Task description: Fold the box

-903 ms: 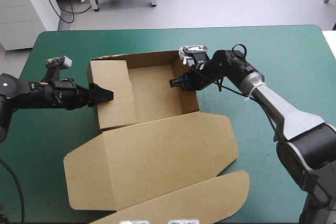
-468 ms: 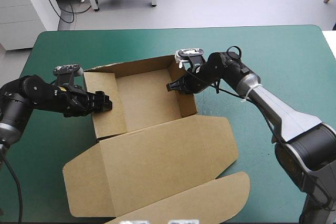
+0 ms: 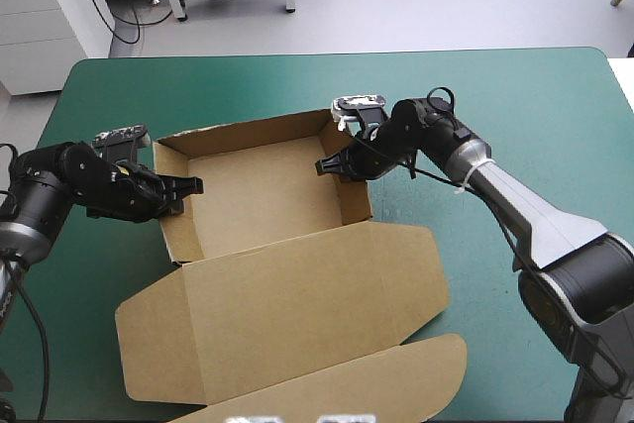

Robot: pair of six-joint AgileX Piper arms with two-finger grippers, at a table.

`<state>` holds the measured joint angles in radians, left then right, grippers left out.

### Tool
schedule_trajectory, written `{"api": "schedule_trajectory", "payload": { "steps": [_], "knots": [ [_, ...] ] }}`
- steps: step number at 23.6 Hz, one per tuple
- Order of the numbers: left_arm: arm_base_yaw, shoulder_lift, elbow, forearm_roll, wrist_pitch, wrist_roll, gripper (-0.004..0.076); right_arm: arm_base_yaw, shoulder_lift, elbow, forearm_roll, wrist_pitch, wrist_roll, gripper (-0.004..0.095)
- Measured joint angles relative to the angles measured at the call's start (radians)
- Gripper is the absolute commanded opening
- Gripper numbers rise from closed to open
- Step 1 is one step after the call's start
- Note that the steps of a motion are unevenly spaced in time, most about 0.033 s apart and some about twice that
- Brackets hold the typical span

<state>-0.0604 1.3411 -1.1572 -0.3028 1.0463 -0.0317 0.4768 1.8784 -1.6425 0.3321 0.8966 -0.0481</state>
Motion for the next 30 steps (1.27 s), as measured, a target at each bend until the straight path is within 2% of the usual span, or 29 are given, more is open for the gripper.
{"api": "schedule_trajectory", "payload": {
  "steps": [8, 15, 24, 30],
  "knots": [
    [-0.045, 0.018, 0.002, 0.088, 0.003, -0.084, -0.0008, 0.016, -0.010, -0.001, -0.075, 0.020, 0.059, -0.0016],
    [-0.139, 0.071, -0.048, 0.170, 0.002, -0.173, -0.0008, 0.017, -0.046, -0.001, -0.185, 0.067, 0.117, -0.0016],
    [-0.338, 0.369, -0.340, 0.231, 0.121, -0.261, -0.0008, -0.017, -0.056, -0.003, -0.391, 0.249, 0.235, -0.0016],
    [-0.394, 0.522, -0.431, 0.212, 0.102, -0.271, -0.0008, -0.124, -0.048, -0.003, -0.349, 0.294, 0.239, -0.0016]
  ]
}}
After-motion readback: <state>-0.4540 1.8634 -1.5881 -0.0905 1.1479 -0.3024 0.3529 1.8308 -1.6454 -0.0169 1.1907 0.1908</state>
